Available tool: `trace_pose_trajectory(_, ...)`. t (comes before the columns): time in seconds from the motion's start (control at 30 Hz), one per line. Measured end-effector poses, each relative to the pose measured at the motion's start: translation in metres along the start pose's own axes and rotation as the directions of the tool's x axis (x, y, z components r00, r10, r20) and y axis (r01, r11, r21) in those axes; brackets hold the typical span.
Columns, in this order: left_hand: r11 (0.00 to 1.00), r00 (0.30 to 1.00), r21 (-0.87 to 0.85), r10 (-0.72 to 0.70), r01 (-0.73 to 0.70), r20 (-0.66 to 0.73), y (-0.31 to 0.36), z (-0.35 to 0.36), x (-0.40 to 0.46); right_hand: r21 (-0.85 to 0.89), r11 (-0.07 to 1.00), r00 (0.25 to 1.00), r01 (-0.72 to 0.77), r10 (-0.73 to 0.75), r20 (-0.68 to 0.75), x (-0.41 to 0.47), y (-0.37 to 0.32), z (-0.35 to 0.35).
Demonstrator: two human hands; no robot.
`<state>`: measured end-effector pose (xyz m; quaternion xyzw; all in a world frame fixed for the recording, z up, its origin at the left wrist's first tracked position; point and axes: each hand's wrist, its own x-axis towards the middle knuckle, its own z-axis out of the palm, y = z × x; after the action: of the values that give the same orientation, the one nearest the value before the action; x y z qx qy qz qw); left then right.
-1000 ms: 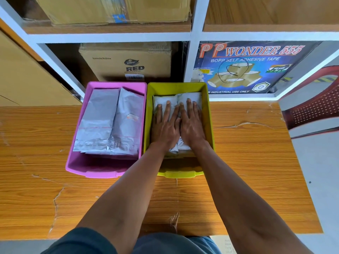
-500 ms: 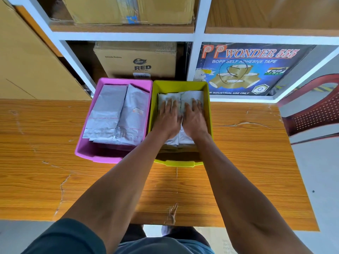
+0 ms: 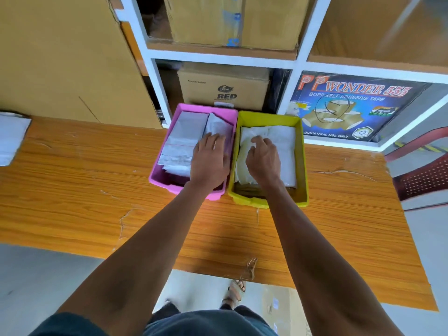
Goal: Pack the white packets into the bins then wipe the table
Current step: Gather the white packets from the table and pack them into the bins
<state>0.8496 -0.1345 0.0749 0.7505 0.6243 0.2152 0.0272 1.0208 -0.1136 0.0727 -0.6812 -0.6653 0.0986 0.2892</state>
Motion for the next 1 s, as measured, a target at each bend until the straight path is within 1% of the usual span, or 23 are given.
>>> trace_pose_trajectory(0.1,0.998,0.998,0.036,-0.043,0.045,-0.052,-0.035,-0.025,-0.021,-0.01,0.998,0.998,0.07,-0.07,-0.009,-0.01,-0.045,0.009)
trace_pose_trajectory(0.17,0.994,0.994,0.059,-0.085,0.089,-0.073,-0.062,-0.042,-0.036,0.023,0.994,0.994,0.107,-0.106,-0.031,-0.017,-0.078,0.02)
trace_pose_trajectory(0.27,0.982,0.982,0.087,-0.158,0.167,-0.106,-0.116,-0.07,-0.067,0.063,0.976,0.976,0.21,-0.206,-0.069,-0.037,-0.14,0.048)
trace_pose_trajectory(0.33,0.973,0.972,0.083,-0.206,0.216,-0.11,-0.151,-0.086,-0.088,0.071,0.963,0.965,0.26,-0.257,-0.055,-0.053,-0.178,0.067)
trace_pose_trajectory(0.43,0.948,0.948,0.081,-0.298,0.308,-0.114,-0.211,-0.113,-0.128,0.129,0.933,0.942,0.336,-0.335,-0.032,-0.084,-0.238,0.106)
trace_pose_trajectory(0.53,0.926,0.925,0.079,-0.358,0.369,-0.125,-0.266,-0.138,-0.171,0.185,0.914,0.926,0.362,-0.375,0.038,-0.116,-0.292,0.147)
trace_pose_trajectory(0.67,0.87,0.875,0.095,-0.476,0.484,-0.093,-0.336,-0.165,-0.232,0.212,0.887,0.884,0.411,-0.444,0.144,-0.16,-0.355,0.199)
trace_pose_trajectory(0.83,0.773,0.779,0.101,-0.626,0.627,-0.048,-0.408,-0.193,-0.289,0.259,0.87,0.822,0.419,-0.485,0.298,-0.201,-0.421,0.256)
trace_pose_trajectory(1.0,0.697,0.703,0.094,-0.71,0.711,-0.043,-0.468,-0.211,-0.316,0.261,0.839,0.757,0.477,-0.544,0.363,-0.208,-0.479,0.302)
